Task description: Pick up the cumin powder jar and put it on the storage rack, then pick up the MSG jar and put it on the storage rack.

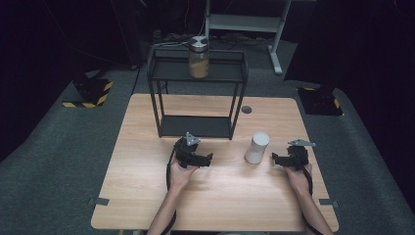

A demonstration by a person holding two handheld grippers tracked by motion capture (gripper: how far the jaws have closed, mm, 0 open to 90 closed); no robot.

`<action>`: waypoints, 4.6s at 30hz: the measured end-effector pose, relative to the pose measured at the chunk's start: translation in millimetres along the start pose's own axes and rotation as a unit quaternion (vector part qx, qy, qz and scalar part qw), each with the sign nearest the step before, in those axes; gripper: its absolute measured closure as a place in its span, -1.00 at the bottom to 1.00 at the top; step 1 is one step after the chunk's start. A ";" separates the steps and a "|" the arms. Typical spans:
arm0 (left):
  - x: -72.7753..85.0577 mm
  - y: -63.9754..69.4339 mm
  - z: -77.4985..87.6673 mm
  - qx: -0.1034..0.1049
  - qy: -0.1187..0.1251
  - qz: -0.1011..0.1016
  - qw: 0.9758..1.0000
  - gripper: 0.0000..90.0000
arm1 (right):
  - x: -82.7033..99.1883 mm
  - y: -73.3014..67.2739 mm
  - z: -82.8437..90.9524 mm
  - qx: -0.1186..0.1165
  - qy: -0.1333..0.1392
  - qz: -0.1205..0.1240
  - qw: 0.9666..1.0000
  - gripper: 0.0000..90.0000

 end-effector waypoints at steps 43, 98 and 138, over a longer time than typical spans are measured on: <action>13.3 0.4 -22.7 -0.048 -0.038 0.018 0.998 -0.96 | 0.1 -0.7 0.1 0.003 0.000 0.000 1.000 -0.77; 12.3 4.3 -23.9 -0.061 -0.042 0.008 0.997 -0.93 | 11.8 -13.6 26.9 -0.089 0.008 0.058 0.994 -0.96; 12.0 3.4 -24.0 -0.062 -0.041 0.011 0.997 -0.92 | -16.7 -53.0 38.1 -0.148 0.052 0.126 0.980 -0.95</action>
Point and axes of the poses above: each handheld gripper's, and its own axes: z roughly backward along the jaws, x roughly out of its underside, y roughly to its right, the point moved 10 cm from there along -z, roughly forward along the jaws, and after that the axes turned 4 degrees about -x, right-handed, at the moved point
